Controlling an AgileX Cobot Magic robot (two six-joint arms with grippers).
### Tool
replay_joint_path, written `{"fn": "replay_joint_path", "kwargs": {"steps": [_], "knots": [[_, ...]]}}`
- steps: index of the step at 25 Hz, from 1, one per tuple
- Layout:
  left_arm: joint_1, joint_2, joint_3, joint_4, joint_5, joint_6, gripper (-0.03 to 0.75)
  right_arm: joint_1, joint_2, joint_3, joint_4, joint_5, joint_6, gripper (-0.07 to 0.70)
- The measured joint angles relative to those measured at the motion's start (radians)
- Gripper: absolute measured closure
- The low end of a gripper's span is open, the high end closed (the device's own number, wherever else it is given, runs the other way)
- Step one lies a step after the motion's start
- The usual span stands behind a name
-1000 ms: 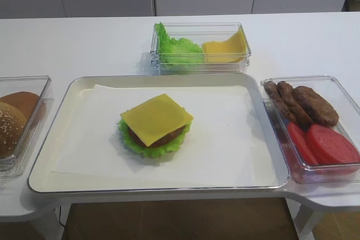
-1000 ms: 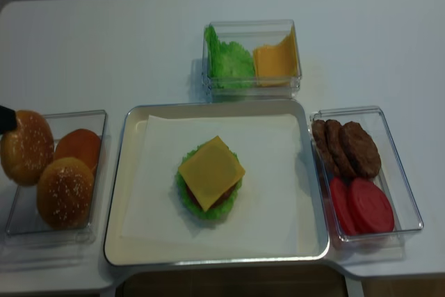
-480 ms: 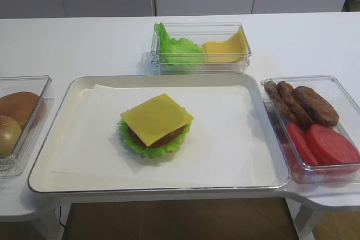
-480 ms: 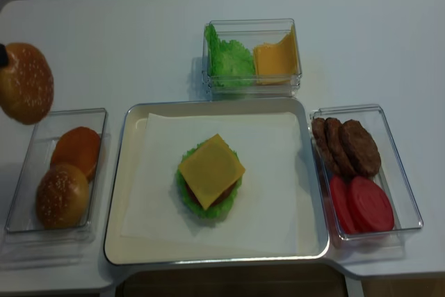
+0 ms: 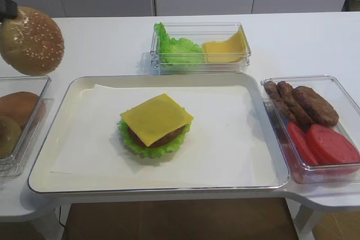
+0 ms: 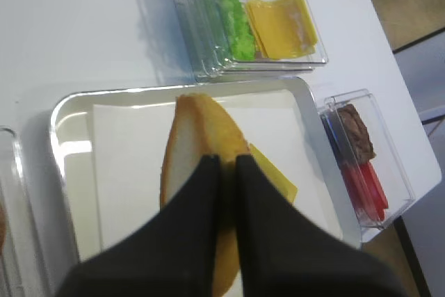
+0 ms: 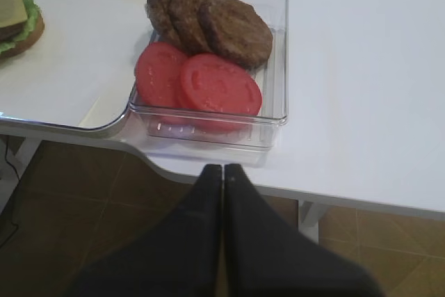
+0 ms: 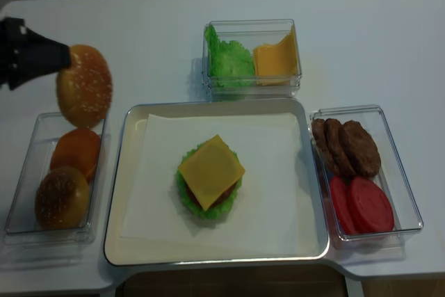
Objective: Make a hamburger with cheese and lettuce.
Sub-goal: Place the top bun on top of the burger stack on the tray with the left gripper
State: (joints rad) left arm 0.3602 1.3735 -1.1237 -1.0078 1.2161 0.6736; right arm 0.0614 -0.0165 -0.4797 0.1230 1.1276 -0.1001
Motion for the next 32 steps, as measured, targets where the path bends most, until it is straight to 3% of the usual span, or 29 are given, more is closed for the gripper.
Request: {"fn": "replay_joint_path", "kwargs": {"steps": [6, 14, 20, 32], "knots": [[-0.125, 0.008, 0.0, -0.005, -0.002, -0.02, 0.686, 0.0, 0.0, 0.0, 0.0, 0.0, 0.0, 0.635], [-0.246, 0.008, 0.0, -0.136, -0.004, -0.03, 0.686, 0.0, 0.0, 0.0, 0.0, 0.0, 0.0, 0.636], [-0.348, 0.008, 0.0, -0.151, -0.003, -0.038, 0.686, 0.0, 0.0, 0.0, 0.0, 0.0, 0.0, 0.636], [-0.473, 0.137, 0.0, -0.239, -0.045, -0.061, 0.687, 0.0, 0.0, 0.0, 0.0, 0.0, 0.0, 0.636]]}}
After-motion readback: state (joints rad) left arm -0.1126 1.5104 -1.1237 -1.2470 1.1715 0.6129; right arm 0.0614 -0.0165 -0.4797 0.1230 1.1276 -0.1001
